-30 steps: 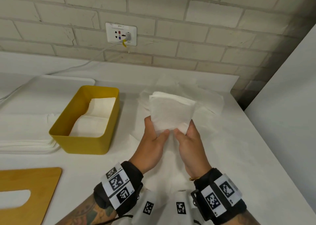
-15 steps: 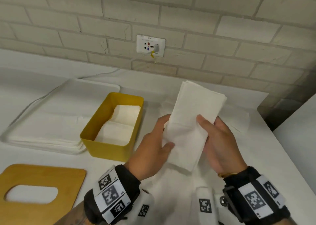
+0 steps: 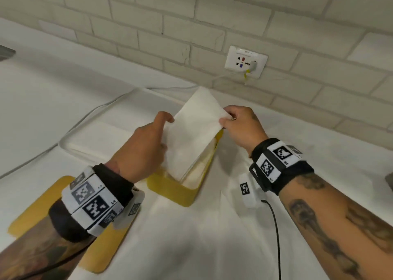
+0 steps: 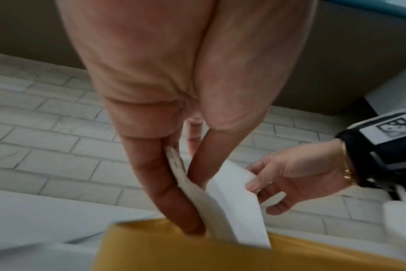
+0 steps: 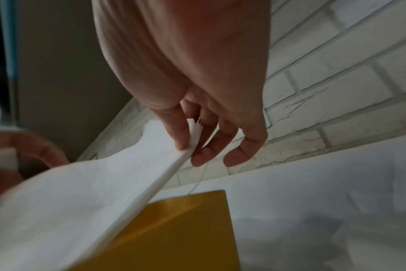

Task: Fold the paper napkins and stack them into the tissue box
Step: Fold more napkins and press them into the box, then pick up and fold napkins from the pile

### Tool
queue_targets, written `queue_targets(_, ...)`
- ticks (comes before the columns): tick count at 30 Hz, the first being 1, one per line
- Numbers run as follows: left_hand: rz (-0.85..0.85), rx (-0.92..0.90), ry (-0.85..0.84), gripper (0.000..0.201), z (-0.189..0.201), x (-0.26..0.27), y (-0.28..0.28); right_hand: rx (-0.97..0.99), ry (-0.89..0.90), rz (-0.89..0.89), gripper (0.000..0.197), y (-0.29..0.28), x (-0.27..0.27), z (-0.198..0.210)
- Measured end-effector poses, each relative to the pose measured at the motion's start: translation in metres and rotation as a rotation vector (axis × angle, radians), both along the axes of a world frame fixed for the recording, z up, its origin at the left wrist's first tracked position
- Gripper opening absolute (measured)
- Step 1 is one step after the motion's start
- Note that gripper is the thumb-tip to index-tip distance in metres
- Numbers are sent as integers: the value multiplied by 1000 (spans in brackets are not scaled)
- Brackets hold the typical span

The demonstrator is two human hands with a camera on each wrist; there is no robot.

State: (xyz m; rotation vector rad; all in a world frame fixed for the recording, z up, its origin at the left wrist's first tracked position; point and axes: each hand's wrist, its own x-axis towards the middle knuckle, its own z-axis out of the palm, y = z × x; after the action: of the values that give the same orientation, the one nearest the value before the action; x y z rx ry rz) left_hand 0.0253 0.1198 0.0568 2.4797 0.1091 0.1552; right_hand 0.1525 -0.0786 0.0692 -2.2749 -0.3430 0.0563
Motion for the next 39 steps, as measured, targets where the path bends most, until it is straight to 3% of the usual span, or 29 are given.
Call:
queue_targets(5,-44,88,255,55,-16,9,-5,-437,22,102,22,19,12,-19)
queue_targets(9,-102,198,387,40,-23,18,-12,-771,-76,185,26,30,11,-21)
queue_targets(14,-132,333,466,29,-21,24,-16,-873,-157,172,35,40,6,-31)
queue_targets(19,-211,526,376,30,-17,15,-20,-757,-284,227,26,37,1,-26)
queue_targets(22,-284,505,294,35,-17,7,-24,-723,-138,528,27,44,-13,-16)
queue_targets(24,-330,492,442,47,-16,4,-31,-850,-43,661,32,51,-20,-20)
queue_targets(27,-308,470,574,56,-18,5,-36,-1059,60,697,38,61,-18,-42)
queue_targets(30,-281,430,562,64,-22,6,-33,-1168,69,727,41,64,-16,-47)
queue_targets(32,-266,381,506,59,-23,5,-31,-1053,72,721,40,58,-17,-35)
queue_targets(34,-264,314,380,49,-22,1,-29,-748,58,636,37,42,-21,-18)
queue_targets(36,-253,193,180,35,-23,-5,-28,-486,-5,496,29,16,-27,-2)
queue_targets(39,-278,-18,-171,20,-19,-21,-38,-344,-51,321,17,-30,-45,6)
